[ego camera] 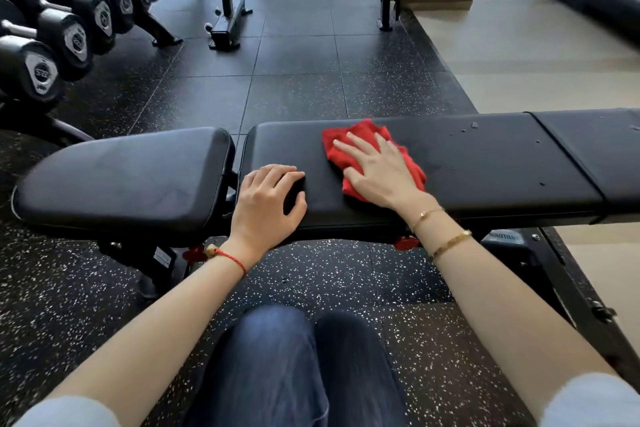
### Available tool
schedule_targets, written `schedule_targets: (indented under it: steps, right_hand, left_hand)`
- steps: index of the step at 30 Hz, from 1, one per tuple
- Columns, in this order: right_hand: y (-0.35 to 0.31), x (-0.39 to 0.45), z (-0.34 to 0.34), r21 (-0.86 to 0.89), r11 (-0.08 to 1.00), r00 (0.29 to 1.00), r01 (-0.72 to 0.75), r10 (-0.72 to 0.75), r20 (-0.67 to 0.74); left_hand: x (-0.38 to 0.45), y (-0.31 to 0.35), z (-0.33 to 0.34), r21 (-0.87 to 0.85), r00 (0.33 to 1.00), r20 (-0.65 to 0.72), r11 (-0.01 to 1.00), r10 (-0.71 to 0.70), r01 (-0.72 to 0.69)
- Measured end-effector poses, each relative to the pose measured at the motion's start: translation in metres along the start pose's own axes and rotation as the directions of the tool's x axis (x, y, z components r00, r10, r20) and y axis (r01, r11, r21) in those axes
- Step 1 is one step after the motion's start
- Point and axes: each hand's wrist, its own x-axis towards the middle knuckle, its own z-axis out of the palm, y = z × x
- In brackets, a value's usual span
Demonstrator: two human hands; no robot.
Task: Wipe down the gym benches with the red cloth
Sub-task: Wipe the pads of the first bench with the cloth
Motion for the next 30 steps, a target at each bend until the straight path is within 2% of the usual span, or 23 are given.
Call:
schedule_targets:
  steps: [2,4,8,13,17,22,26,30]
  right_hand:
    - [0.004,-0.021,0.002,-0.026,0.996,0.996,0.091,-0.091,-0.014]
    - [0.021,-0.034,-0.001,-0.039,0.995,0.995,0.093,-0.095,-0.034]
    - [0.049,-0.032,-0.009,-0.053,0.996,0.996,-0.072,0.068,-0.065]
    - [0.027,0.0,-0.007,-0.008,0.962,0.959,-0.274,0.273,-0.077]
    - [0.006,-0.016,0.001,0.003,0.978,0.974,-0.208,0.208,-0.091]
    - [0.023,-0.044,-0.009,-0.04,0.991,0.984,-0.127,0.121,-0.131]
    - [0.051,-0.03,-0.017,-0.058,0.964,0.962,-0.258,0.251,-0.103]
    - [0.052,0.002,-0.013,-0.037,0.929,0.928,-0.367,0.364,-0.075]
  left_hand:
    - [0.001,-0.001,-0.002,-0.014,1.0,0.0,1.0,0.004,-0.004]
    - [0.004,-0.002,-0.004,-0.024,1.0,0.013,1.0,-0.003,0.003]
    - [0.004,0.004,-0.006,-0.044,0.995,0.071,0.996,-0.072,0.076]
    - [0.024,0.03,-0.003,-0.119,0.996,0.045,0.989,-0.082,0.087]
    - [0.03,0.037,0.009,-0.115,0.995,0.085,0.991,-0.06,0.07]
    - [0.028,0.034,0.022,-0.086,0.996,0.075,0.995,-0.037,0.044]
    - [0.027,0.035,0.025,-0.08,0.998,0.048,0.996,-0.027,0.031]
    - [0.028,0.034,0.028,-0.055,0.999,0.035,0.998,-0.02,0.021]
